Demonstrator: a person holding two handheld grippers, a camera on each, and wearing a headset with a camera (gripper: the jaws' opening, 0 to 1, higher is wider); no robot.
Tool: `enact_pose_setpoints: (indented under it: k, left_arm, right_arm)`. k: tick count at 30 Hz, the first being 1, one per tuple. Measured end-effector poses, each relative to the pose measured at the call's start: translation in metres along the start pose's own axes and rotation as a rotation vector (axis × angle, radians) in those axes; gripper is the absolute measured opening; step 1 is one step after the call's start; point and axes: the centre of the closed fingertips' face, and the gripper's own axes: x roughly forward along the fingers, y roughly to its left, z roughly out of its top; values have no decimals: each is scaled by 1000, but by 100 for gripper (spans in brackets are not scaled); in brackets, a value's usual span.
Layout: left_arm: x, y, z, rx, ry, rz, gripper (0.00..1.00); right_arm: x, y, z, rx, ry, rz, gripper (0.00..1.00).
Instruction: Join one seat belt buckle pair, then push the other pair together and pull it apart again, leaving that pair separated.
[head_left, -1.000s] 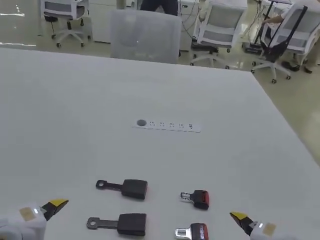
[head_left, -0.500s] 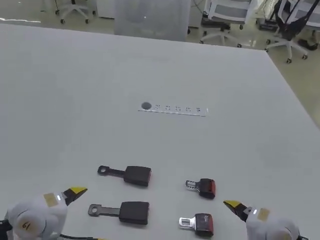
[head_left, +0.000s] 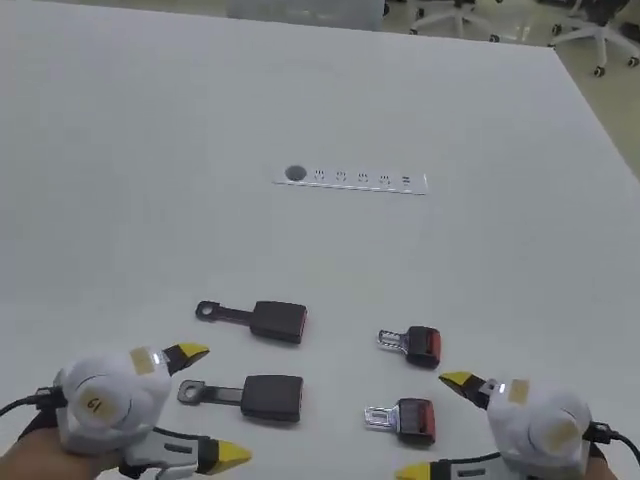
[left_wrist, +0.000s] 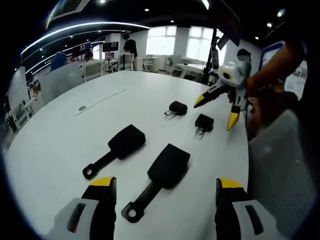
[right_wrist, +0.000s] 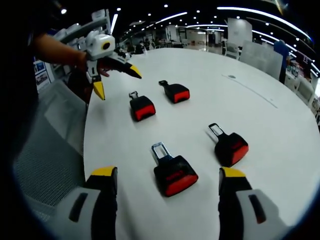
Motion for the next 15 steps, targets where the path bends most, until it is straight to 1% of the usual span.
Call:
enact_pose_setpoints:
  k: [3, 6, 10, 11, 13, 15]
  left_arm:
    - [9, -1, 0, 12, 13, -29, 82]
    - [15, -2, 0, 30, 23, -51, 77]
    - [27, -4, -1, 68, 47, -80, 77]
    - [30, -5, -3, 81, 58, -89, 77]
    - [35, -4, -4, 97, 73, -101, 76]
    - [39, -5, -5, 112, 79, -115, 75]
  right_arm:
    - [3, -3, -1, -8, 13, 22, 84]
    - [6, -6, -4, -30, 34, 37, 81]
    - [8, -7, -4, -40, 38, 63, 78]
    - [9, -8, -5, -41, 41, 72, 78]
    - [11, -8, -8, -49, 52, 88, 76]
    - [12, -7, -10, -61, 64, 108, 73]
